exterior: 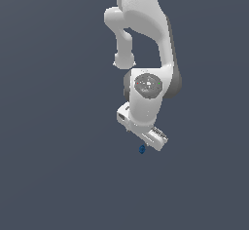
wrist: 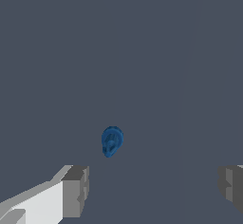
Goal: Pick up the object and move it to a goal position.
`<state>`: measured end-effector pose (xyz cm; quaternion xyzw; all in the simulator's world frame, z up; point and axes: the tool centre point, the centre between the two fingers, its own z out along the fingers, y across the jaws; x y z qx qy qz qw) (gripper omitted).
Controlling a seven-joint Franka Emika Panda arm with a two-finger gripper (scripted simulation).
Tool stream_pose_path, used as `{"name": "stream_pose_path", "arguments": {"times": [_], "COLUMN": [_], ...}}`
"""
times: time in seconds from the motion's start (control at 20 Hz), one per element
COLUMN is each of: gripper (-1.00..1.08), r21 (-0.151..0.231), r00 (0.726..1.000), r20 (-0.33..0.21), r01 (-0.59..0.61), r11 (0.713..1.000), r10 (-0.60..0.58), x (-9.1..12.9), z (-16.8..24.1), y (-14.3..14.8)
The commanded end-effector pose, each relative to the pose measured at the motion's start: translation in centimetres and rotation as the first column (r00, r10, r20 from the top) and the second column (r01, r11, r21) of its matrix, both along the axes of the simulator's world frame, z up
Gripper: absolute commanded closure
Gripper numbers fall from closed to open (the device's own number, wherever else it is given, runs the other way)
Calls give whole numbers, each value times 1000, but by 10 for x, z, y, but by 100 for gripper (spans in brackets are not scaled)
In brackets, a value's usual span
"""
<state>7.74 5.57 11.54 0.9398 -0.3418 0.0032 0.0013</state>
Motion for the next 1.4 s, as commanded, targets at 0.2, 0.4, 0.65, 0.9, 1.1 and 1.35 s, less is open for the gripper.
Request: {"name": "stream_pose_path", "arguments": {"times": [0.2,0.4,0.65,0.9,1.1,1.35], "gripper": [-92,-92,-92,-92,-92,-92], "r21": [3,4,4,5,4,5], "r00": [990,980,970,966,967,967], "r20": [-3,-4,-5,-5,-5,-5], "r01": [140,198,243,258,254,256], "r11": [990,980,970,966,967,967], "r10": [-140,-198,-243,-258,-254,-256], "x": [10,14,18,18,18,18], "z": [-12,-17,-21,-23,-26,-48], "y": [14,20,25,27,27,27]}}
